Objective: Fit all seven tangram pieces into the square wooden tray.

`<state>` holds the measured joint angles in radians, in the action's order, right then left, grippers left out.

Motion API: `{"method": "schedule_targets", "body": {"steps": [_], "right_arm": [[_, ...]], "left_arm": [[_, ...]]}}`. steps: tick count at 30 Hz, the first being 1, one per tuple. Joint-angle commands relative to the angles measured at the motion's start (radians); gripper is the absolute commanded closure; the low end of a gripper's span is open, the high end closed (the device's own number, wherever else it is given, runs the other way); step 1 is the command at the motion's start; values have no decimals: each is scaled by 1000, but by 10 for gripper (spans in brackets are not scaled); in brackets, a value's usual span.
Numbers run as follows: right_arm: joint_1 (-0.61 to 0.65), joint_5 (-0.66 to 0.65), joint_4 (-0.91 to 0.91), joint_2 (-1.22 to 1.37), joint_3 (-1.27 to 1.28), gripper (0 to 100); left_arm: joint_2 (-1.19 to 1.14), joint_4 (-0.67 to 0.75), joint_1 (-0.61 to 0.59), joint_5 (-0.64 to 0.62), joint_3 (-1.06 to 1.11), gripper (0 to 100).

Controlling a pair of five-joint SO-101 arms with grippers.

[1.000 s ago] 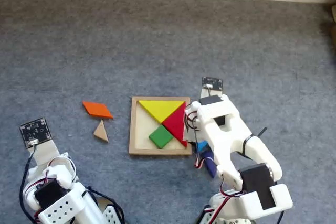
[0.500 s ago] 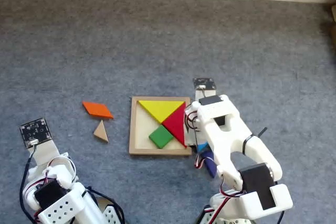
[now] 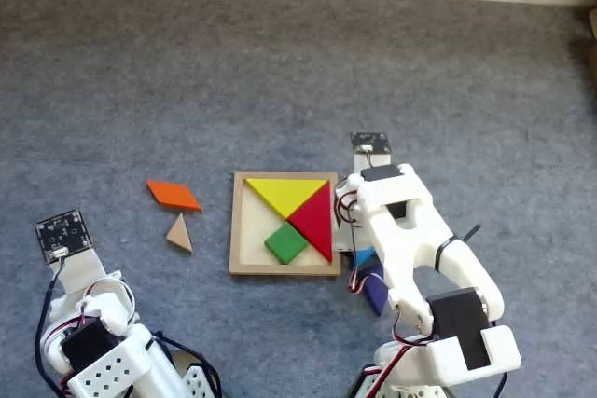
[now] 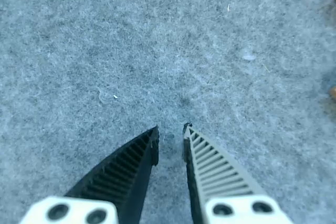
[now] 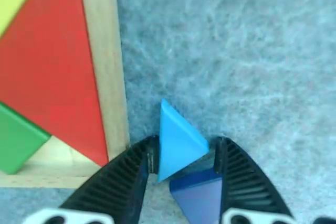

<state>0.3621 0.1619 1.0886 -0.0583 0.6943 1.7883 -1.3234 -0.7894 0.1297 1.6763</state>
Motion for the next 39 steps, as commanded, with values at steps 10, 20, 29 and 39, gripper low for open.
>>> {"method": "schedule_targets", "body": {"steps": [10, 20, 29, 39], "right_arm": [[-13, -14, -24, 2, -47, 822], [-13, -72, -24, 2, -47, 914], [-15, -92, 5, -8, -51, 932], [-19, -170, 54, -101, -73, 932]], "left_arm": [[44, -5, -19, -5, 19, 909], [44, -5, -19, -5, 19, 909], [44, -5, -21, -5, 19, 909], [44, -5, -71, -5, 19, 909]]}}
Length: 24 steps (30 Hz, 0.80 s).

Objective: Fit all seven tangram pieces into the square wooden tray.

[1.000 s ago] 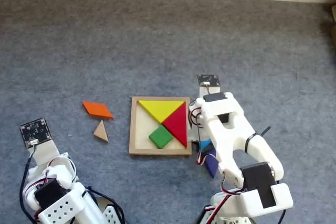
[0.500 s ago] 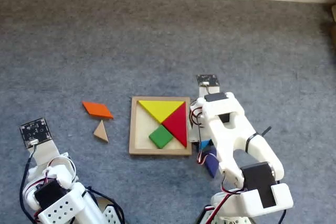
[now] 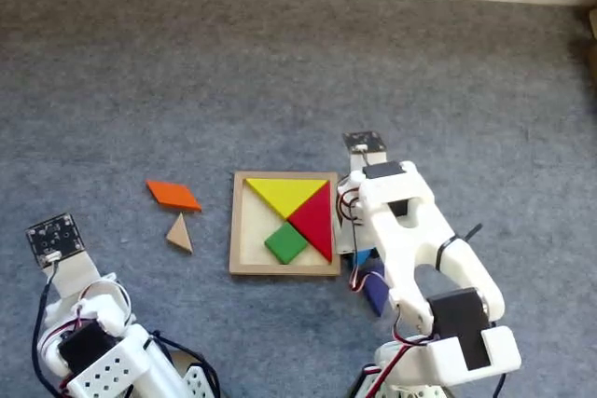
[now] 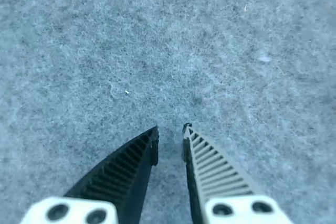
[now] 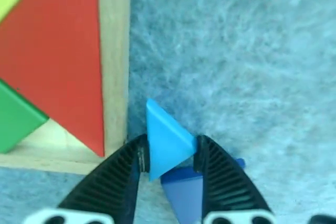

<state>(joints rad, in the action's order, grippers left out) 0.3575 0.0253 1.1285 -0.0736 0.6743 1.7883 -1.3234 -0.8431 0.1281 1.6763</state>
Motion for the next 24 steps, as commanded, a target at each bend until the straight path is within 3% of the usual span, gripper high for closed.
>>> {"method": "schedule_targets", "body": {"steps": [1, 9, 15, 24], "right_arm": [[-15, -40, 15, -105, -53, 932], [-12, -107, 15, -205, -51, 932], [-8, -227, 15, -219, -61, 932], [128, -448, 8, -217, -53, 932]], "left_arm": [[44, -5, -18, -3, 19, 909], [44, -5, -13, -3, 19, 909], [44, -5, -13, -3, 19, 909], [39, -3, -19, -3, 19, 909]]}}
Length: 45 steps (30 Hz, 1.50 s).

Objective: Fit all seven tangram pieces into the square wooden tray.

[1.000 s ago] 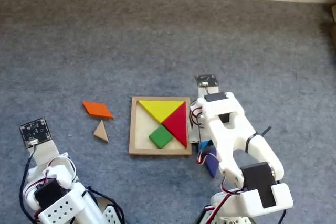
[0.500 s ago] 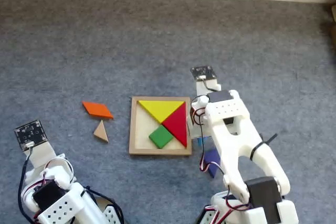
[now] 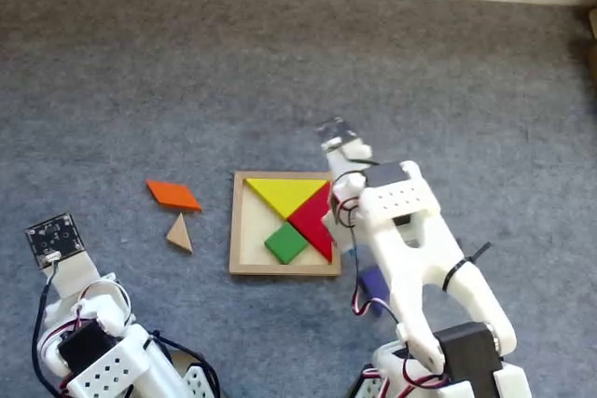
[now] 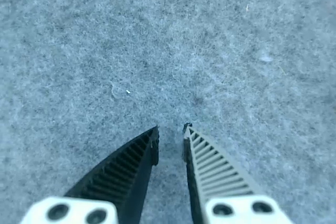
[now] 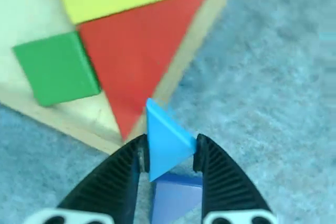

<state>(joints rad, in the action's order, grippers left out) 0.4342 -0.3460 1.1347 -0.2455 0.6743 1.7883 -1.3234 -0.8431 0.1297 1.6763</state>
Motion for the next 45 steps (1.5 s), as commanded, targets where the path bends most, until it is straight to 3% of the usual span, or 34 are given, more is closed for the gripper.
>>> {"method": "schedule_targets", "body": {"steps": [1, 17, 25, 36, 45], "right_arm": [[64, -104, 2, -44, -53, 932], [219, -384, 1, -38, -51, 932], [222, -586, 1, -35, -50, 932], [222, -601, -185, -36, 74, 929], [222, -601, -185, -36, 87, 928]], "left_arm": [[39, -3, -19, -5, 19, 909], [39, -3, -12, -5, 19, 909], [39, -3, -12, -5, 19, 909], [39, -3, -12, -5, 19, 909], [39, -3, -18, -5, 19, 909]]}}
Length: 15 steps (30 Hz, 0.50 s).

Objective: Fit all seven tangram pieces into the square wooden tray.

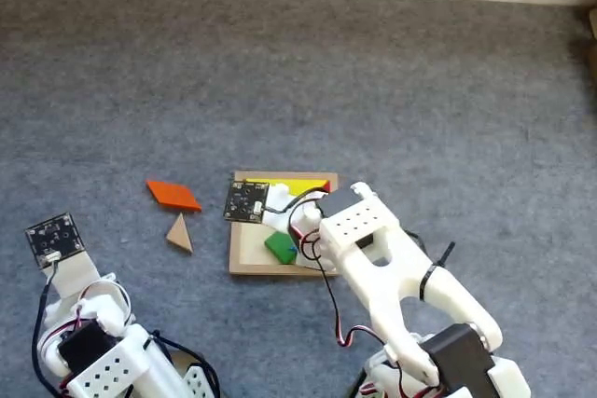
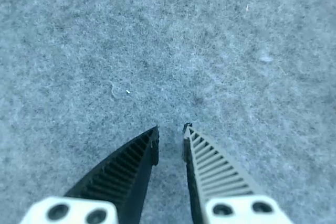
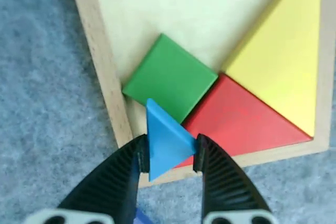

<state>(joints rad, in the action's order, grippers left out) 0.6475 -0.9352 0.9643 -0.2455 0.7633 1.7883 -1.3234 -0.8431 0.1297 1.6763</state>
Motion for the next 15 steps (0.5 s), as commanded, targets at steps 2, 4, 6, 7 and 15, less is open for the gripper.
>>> {"method": "schedule_targets", "body": {"steps": [2, 4, 6, 7, 15], "right_arm": [[8, -12, -13, -36, 1, 920], [8, -6, -13, -36, 2, 880], [8, -5, -13, -36, 2, 835], [8, -5, -13, -36, 2, 818], [8, -5, -4, -39, 2, 813]], "left_arm": [[39, -3, -18, -5, 19, 909], [39, -3, -18, -5, 19, 909], [39, -3, -18, -5, 19, 909], [39, -3, -18, -5, 19, 909], [39, -3, -19, -5, 19, 909]]}}
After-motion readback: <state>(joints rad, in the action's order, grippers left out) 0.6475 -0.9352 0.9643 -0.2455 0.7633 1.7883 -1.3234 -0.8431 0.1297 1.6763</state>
